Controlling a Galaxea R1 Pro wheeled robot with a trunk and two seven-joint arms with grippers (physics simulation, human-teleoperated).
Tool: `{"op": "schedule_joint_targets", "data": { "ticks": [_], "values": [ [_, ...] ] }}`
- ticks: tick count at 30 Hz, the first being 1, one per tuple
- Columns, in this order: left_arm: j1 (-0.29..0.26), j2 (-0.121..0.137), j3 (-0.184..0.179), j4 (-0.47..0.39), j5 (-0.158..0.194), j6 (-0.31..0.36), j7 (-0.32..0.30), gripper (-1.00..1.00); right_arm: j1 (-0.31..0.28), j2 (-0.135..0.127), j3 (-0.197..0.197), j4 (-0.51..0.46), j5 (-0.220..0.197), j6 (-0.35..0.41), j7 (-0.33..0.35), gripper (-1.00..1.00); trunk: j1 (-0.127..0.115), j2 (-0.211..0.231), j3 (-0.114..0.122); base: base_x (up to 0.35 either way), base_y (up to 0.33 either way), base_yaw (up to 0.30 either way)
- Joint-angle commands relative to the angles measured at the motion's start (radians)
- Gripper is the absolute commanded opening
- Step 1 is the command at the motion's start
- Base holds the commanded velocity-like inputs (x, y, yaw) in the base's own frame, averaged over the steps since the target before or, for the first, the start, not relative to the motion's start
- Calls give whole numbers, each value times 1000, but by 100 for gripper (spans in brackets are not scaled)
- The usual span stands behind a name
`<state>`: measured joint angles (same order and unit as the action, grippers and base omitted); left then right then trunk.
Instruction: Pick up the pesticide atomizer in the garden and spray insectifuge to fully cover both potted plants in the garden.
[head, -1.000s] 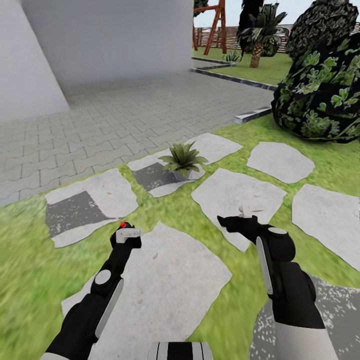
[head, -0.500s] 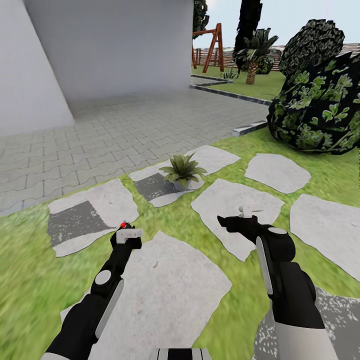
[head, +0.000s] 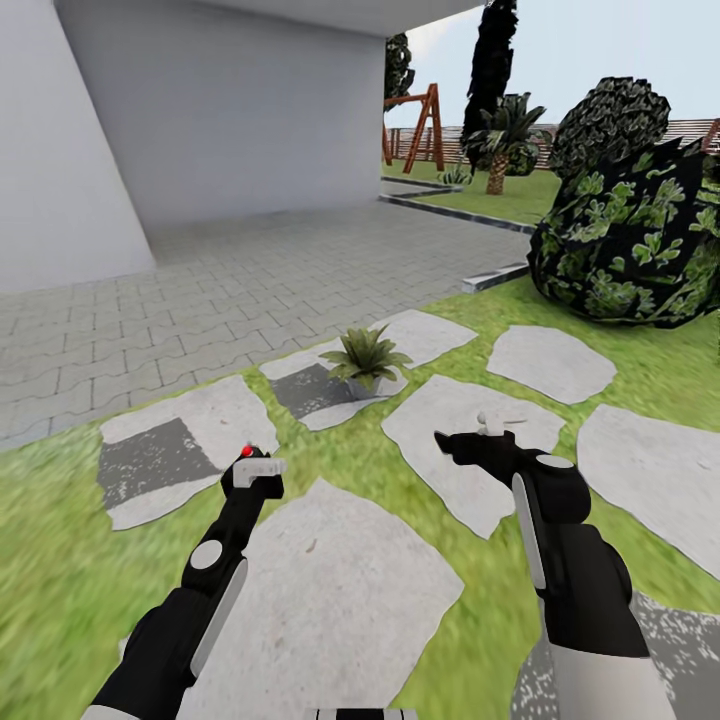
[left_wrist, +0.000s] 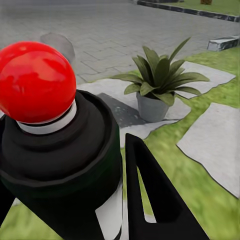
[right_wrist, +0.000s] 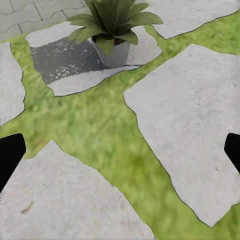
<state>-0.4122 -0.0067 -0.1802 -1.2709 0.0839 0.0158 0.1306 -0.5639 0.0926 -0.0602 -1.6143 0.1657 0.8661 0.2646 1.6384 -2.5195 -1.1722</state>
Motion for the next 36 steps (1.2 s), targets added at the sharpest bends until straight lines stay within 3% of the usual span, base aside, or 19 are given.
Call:
{"op": "schedule_joint_targets", "data": {
  "ticks": [1,19,28,34,36],
  "values": [
    [0,1,-2,-1,8,6,6,-100,-1,1,-2,-1,11,4,10,100,-1,0,3,0,0,0],
    [-3,-5,-5,33,8,15,9,-100,-2,1,-1,-1,10,5,10,100,-9,4,73,0,0,0],
    [-11,-4,-2,69,10,19,8,-100,-8,1,-6,-1,11,25,10,100,-13,6,97,0,0,0],
    [-13,-2,9,89,16,111,17,-100,-10,0,-11,-1,11,93,10,100,-15,8,110,0,0,0],
    [-13,-1,43,97,43,149,17,-100,-6,-3,-12,-1,11,106,10,100,-16,8,115,0,0,0]
  ]
}}
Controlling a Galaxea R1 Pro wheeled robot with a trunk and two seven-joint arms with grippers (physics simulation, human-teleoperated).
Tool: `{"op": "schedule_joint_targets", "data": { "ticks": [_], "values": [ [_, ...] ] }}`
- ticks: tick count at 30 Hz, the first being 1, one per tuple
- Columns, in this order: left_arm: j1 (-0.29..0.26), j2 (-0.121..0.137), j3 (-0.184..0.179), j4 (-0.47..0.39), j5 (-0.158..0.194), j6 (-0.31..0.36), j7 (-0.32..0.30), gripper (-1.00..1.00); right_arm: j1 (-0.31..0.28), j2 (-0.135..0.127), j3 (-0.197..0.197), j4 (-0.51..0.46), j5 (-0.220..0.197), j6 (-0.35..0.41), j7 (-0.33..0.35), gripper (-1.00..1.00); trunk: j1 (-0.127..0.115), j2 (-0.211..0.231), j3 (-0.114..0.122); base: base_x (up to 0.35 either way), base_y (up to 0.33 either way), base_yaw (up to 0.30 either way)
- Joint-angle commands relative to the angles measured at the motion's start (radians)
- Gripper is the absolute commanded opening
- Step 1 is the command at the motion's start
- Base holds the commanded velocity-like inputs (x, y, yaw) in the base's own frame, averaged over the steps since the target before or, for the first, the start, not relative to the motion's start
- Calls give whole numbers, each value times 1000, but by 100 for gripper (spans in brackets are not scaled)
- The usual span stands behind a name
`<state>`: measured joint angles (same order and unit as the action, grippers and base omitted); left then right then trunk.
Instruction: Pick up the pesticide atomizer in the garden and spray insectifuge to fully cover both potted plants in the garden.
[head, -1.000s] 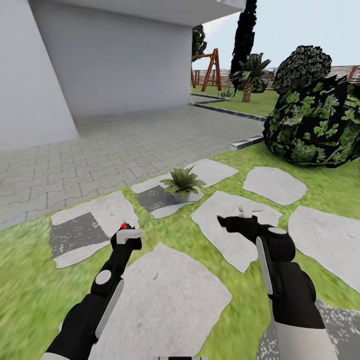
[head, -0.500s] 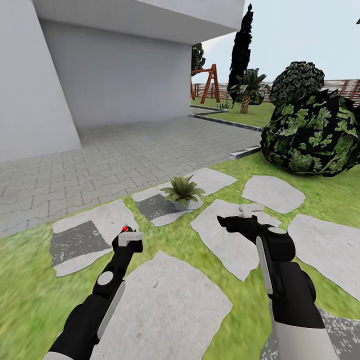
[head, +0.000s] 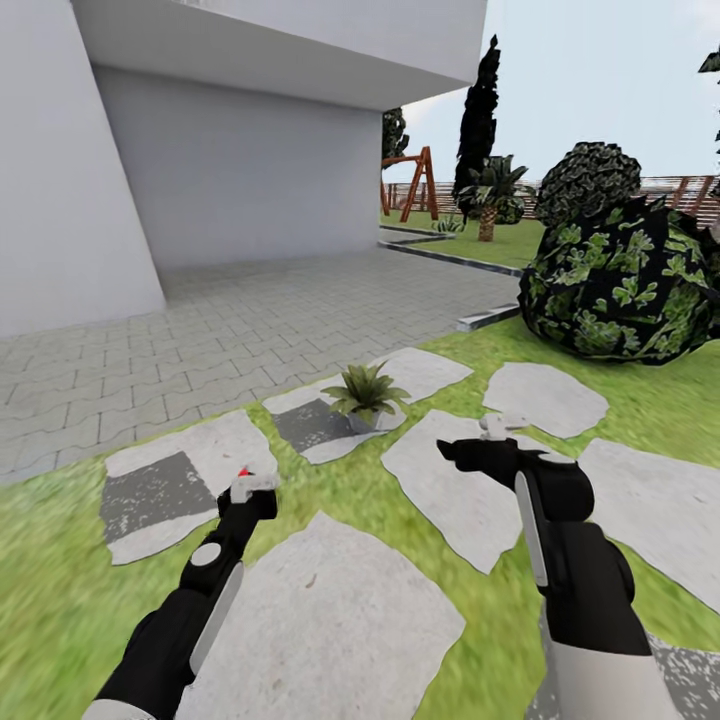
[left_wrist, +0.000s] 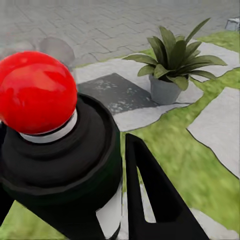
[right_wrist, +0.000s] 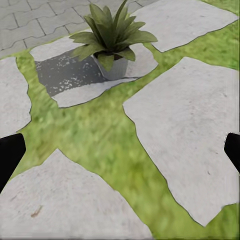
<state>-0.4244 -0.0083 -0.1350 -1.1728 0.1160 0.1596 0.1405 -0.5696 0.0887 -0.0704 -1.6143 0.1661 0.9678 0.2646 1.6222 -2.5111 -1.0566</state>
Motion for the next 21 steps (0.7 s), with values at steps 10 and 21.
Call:
{"op": "schedule_joint_targets", "data": {
  "ticks": [10,21],
  "values": [
    [8,0,98,-27,59,123,8,-100,5,-8,2,-1,10,8,19,100,-5,2,22,0,0,0],
    [88,-65,116,-163,78,235,37,-100,5,-7,10,-1,9,11,21,100,-10,5,51,0,0,0]
  ]
}}
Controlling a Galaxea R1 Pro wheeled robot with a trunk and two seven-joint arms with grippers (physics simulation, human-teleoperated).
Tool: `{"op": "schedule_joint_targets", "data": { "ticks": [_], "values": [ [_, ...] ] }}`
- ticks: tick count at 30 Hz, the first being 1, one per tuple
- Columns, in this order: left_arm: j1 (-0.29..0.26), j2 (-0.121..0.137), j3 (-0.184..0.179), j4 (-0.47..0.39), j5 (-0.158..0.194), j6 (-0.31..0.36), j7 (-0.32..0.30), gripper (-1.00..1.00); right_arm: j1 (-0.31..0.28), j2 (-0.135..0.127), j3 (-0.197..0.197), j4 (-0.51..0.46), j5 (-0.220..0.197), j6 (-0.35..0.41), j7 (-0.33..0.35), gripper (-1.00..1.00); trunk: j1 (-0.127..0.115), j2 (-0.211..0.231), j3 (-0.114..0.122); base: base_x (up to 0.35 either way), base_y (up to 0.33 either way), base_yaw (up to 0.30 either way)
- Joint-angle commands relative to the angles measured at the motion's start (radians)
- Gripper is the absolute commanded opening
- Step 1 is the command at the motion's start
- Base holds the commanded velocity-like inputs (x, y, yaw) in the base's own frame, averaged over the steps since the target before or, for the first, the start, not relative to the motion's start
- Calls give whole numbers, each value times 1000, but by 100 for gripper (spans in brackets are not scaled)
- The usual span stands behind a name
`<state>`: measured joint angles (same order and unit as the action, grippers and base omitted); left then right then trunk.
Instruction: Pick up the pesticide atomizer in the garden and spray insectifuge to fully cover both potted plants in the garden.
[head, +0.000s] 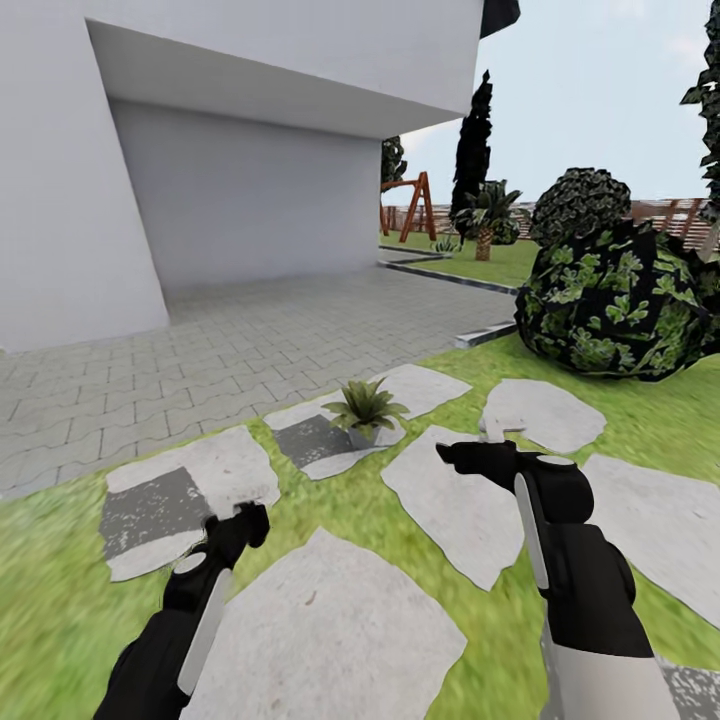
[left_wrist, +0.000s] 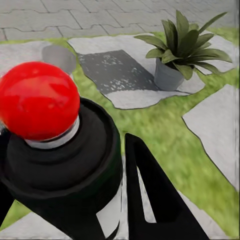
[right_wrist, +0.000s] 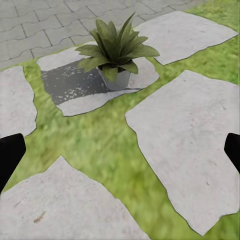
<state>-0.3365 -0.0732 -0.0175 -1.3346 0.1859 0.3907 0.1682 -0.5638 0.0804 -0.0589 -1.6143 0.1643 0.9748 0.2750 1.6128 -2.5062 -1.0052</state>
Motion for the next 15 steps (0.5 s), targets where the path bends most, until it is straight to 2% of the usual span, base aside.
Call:
{"op": "schedule_joint_targets", "data": {
  "ticks": [1,7,9,11,12,15],
  "values": [
    [10,-4,-16,-6,9,5,11,-100,-1,1,-2,-1,11,3,10,100,-1,0,3,0,0,0],
    [50,-12,-42,-13,20,-20,8,-100,44,-1,-8,-1,11,7,25,100,-3,1,26,0,0,0],
    [67,-11,-51,-40,23,-28,7,-100,58,-4,-11,-1,11,6,72,100,-4,2,33,0,0,0],
    [83,-12,-69,-71,26,-32,6,-100,68,-18,-12,-1,11,4,172,100,-5,2,41,0,0,0],
    [87,-13,-90,-79,27,-33,7,-100,73,-29,-10,-1,11,1,226,100,-6,2,45,0,0,0],
    [91,-14,-152,-89,28,-31,11,-100,78,-58,-9,-1,11,-4,311,100,-7,3,57,0,0,0]
  ]
}}
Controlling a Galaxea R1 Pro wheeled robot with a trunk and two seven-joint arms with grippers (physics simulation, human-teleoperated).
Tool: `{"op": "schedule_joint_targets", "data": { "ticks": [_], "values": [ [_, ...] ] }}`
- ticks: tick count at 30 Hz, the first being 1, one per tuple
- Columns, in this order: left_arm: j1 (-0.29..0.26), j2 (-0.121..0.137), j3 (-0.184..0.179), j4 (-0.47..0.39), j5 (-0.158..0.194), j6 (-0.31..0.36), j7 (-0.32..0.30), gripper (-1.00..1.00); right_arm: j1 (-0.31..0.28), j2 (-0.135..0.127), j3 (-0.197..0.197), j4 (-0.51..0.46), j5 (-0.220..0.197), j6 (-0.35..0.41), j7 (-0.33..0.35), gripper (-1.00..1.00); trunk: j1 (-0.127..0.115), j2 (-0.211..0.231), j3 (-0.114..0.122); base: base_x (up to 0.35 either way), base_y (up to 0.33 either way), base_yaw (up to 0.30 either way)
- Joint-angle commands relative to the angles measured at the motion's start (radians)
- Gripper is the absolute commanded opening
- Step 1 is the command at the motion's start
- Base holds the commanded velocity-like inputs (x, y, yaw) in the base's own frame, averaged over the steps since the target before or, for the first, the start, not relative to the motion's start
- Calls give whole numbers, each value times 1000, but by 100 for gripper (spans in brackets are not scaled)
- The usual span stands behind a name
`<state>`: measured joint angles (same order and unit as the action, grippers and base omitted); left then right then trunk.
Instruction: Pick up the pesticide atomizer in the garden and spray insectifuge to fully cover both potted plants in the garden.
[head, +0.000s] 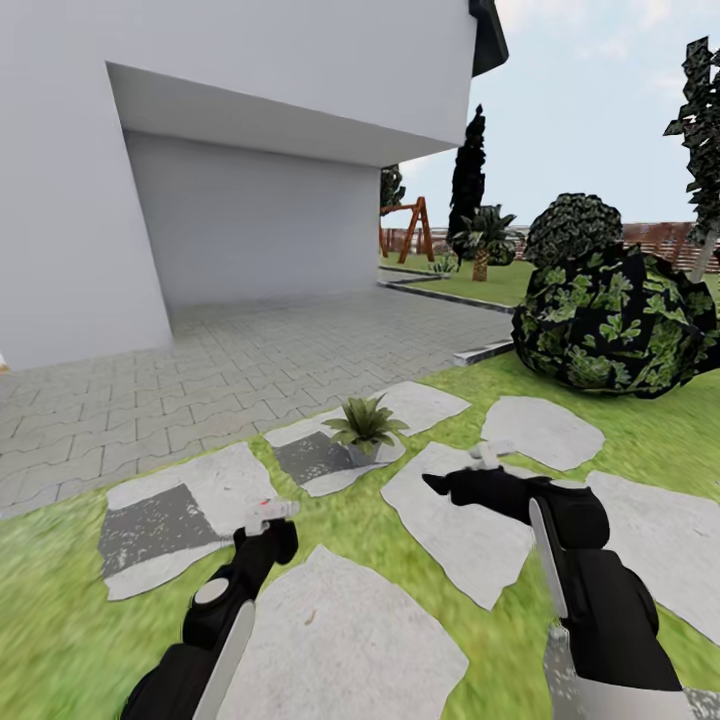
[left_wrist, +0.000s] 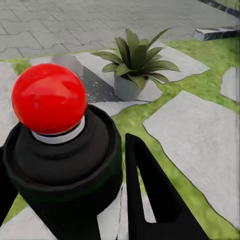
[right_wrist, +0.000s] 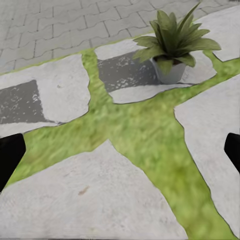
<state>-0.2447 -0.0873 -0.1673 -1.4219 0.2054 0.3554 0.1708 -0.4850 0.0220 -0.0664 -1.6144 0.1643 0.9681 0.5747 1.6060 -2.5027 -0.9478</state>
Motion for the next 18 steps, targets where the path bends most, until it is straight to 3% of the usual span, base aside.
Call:
{"op": "schedule_joint_targets", "data": {
  "ticks": [1,4,8,13,18],
  "values": [
    [0,0,-25,-4,9,9,10,-100,1,-18,-4,-1,11,1,38,100,-1,0,3,0,0,0],
    [2,-1,-59,-7,22,20,11,-100,-5,-63,-8,-1,11,0,80,100,-2,1,15,0,0,0],
    [2,0,-72,-8,38,25,11,-100,-10,-98,-14,-1,11,-1,139,100,-4,2,30,0,0,0],
    [2,5,-75,-9,41,41,12,-100,-8,-105,-16,-1,11,-4,167,100,-6,3,49,0,0,0],
    [2,10,-76,-14,40,56,12,-100,-6,-105,-13,-1,11,-5,173,100,-25,38,65,0,0,0]
  ]
}}
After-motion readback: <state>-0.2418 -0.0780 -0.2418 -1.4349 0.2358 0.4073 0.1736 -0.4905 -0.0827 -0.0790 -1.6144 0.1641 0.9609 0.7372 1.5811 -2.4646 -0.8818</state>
